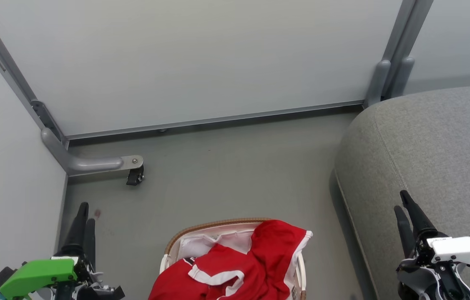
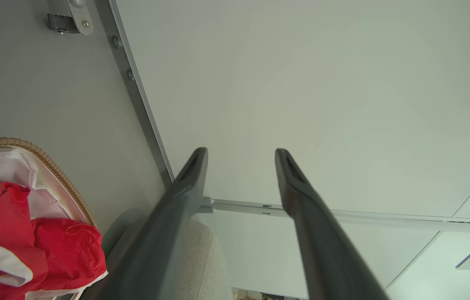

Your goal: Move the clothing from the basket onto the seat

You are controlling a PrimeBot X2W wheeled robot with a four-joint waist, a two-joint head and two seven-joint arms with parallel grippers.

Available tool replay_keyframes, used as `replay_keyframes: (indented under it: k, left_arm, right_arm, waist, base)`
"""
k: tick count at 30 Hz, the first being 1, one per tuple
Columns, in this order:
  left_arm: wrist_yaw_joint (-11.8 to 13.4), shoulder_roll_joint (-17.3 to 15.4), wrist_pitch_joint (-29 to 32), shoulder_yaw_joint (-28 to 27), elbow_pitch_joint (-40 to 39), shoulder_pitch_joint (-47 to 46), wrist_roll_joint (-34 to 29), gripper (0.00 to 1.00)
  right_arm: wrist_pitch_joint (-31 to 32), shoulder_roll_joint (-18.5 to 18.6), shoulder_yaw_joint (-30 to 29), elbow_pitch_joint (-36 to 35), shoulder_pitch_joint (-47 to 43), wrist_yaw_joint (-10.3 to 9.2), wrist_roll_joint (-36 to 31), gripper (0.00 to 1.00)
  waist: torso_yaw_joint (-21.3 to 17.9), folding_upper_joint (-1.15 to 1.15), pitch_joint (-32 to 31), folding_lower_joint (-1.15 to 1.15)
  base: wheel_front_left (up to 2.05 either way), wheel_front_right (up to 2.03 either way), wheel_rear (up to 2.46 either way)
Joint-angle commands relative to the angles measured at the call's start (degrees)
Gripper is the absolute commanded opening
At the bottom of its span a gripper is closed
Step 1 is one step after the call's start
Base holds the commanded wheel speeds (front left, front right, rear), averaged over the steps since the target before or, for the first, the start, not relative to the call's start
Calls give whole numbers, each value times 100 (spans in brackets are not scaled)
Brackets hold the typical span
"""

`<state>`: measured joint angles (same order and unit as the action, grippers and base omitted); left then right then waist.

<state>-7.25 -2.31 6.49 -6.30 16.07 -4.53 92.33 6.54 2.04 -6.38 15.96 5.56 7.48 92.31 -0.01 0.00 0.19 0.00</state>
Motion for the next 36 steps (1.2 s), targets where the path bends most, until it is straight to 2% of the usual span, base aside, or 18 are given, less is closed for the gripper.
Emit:
replay_keyframes:
  k: [1, 8, 9, 11, 14, 28, 36]
  left_arm:
    - [-1, -6, -37, 20, -25, -46, -8, 100]
    - [-3, -39, -221, 159, 19, -93, -171, 100]
    - [-5, -64, -387, 205, 77, -151, -644, 100]
    - [-5, -64, -387, 205, 77, -151, -644, 100]
    - [-6, -66, -461, 226, 98, -174, -973, 100]
    - [-11, -35, -793, 168, 107, -233, -2858, 100]
    - [-14, -36, -960, 326, 146, -243, -3773, 100]
  right_arm:
    - [-29, 26, 6, -61, 32, 0, -26, 100]
    - [-217, 136, 113, -128, 43, 0, -189, 100]
    - [-388, 251, 190, -161, 78, 0, -554, 100]
    - [-388, 251, 190, -161, 78, 0, -554, 100]
    - [-462, 290, 213, -187, 95, 0, -830, 100]
    - [-796, 405, 333, -264, 169, 1, -2333, 100]
    - [-964, 468, 469, -295, 165, 1, -3131, 100]
  waist:
    - [0, 0, 4, 0]
    - [-1, 0, 13, 0]
    - [-2, 0, 24, 0]
    - [-2, 0, 24, 0]
    - [-1, 0, 31, 0]
    - [7, 0, 69, 0]
    - [10, 0, 74, 0]
  base:
    - [0, 0, 0]
    - [0, 0, 0]
    - [0, 0, 0]
    - [0, 0, 0]
    - [0, 0, 0]
    - [0, 0, 0]
    - [0, 0, 0]
